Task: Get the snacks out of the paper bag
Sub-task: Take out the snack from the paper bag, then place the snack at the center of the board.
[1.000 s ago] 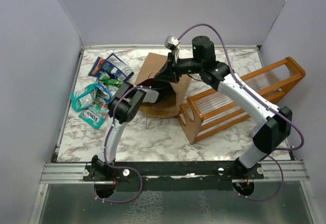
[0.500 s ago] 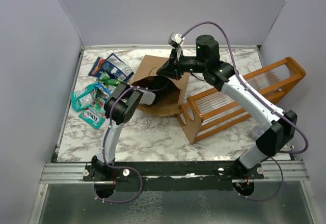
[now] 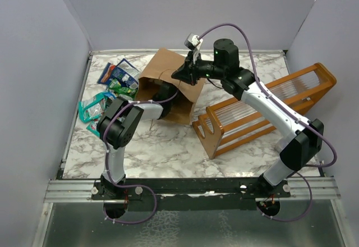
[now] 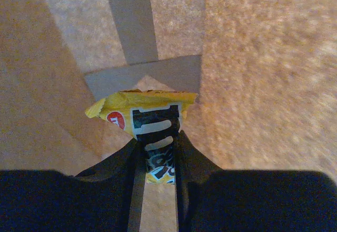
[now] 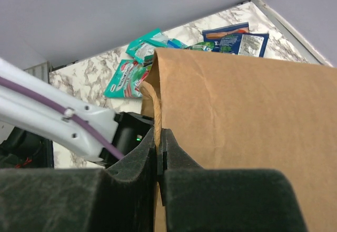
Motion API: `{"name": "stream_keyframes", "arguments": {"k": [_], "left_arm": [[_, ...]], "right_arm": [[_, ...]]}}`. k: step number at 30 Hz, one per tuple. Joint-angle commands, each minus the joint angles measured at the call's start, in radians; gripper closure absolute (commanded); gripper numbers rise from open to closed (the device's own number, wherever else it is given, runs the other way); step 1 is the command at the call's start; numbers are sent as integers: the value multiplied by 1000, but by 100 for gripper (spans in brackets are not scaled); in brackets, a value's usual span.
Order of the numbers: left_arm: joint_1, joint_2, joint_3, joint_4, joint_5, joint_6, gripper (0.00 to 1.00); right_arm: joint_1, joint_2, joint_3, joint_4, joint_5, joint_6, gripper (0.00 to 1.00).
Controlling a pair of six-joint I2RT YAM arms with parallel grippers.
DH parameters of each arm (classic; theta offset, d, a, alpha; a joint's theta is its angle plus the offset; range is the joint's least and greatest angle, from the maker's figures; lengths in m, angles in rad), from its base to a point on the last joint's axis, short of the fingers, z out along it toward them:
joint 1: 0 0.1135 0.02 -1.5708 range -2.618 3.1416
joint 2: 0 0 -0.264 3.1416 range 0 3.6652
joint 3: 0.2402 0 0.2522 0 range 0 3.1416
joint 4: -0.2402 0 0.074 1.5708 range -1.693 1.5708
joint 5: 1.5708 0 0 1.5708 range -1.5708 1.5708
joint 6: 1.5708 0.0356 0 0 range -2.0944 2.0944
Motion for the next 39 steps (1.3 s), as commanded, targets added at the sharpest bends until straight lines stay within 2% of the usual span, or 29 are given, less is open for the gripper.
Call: {"name": "stream_keyframes", "arguments": {"k": [1,12,23,26,30,35,39], "left_arm": [[-21,-105,-53,41,55,37,84],[-47,-335,-236,8,94,124,84],[-38,-704,-409,-187,205,276,84],[-9,-823,-357,-406,262,369,87],[18,-946,-187,-740,240,659,88],[25,-1060,32,-1065,90,875,88],[27,-1074,148,-1259,-146,974,89]], "right_arm": [[3,37,25,48,67,21,98],[1,99,164,11,224,-35,98],[-9,153,212,18,262,-29,98],[-15,178,240,9,273,-22,98],[-49,217,294,-19,268,5,98],[-123,256,361,-40,193,58,98],[-140,266,396,-54,192,49,98]]}}
